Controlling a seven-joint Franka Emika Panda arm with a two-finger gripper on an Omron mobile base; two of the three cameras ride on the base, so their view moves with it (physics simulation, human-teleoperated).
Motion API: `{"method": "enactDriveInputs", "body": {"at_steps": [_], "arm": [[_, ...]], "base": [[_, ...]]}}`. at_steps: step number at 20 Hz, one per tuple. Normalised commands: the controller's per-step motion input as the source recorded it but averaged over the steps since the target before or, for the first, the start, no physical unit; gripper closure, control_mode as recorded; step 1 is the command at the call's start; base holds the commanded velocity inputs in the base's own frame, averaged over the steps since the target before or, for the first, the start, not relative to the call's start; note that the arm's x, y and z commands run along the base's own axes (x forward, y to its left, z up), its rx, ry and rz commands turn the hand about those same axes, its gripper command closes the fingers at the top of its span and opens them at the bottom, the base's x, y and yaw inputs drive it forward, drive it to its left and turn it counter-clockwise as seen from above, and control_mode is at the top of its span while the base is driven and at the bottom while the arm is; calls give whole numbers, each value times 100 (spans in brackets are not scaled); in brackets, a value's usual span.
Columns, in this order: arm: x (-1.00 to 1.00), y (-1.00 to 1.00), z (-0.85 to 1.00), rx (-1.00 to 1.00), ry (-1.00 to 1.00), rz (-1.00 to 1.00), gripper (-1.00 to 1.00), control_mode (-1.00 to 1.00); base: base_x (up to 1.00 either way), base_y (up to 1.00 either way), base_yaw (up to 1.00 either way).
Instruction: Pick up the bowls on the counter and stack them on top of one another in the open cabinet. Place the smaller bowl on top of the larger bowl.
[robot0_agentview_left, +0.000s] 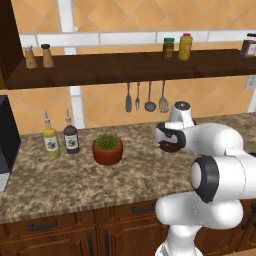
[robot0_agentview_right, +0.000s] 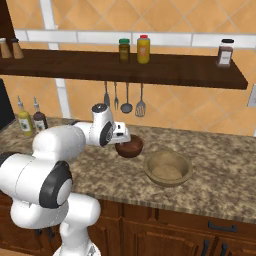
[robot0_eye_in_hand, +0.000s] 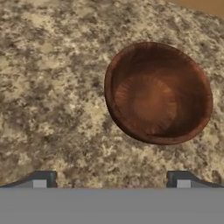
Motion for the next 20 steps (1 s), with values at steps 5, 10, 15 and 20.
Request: {"method": "enactDriveInputs", "body": {"at_steps": [5, 10, 15, 20], "arm": [[24, 0, -37, -5, 2, 0, -100, -100], [28, 0, -24, -5, 4, 0, -100, -100], [29, -5, -20, 0, 0, 0, -100, -100], [21, -20, -22, 0, 0, 0, -100, -100]], "base": [[0, 0, 0], [0, 0, 0], [0, 0, 0], [0, 0, 0]]}}
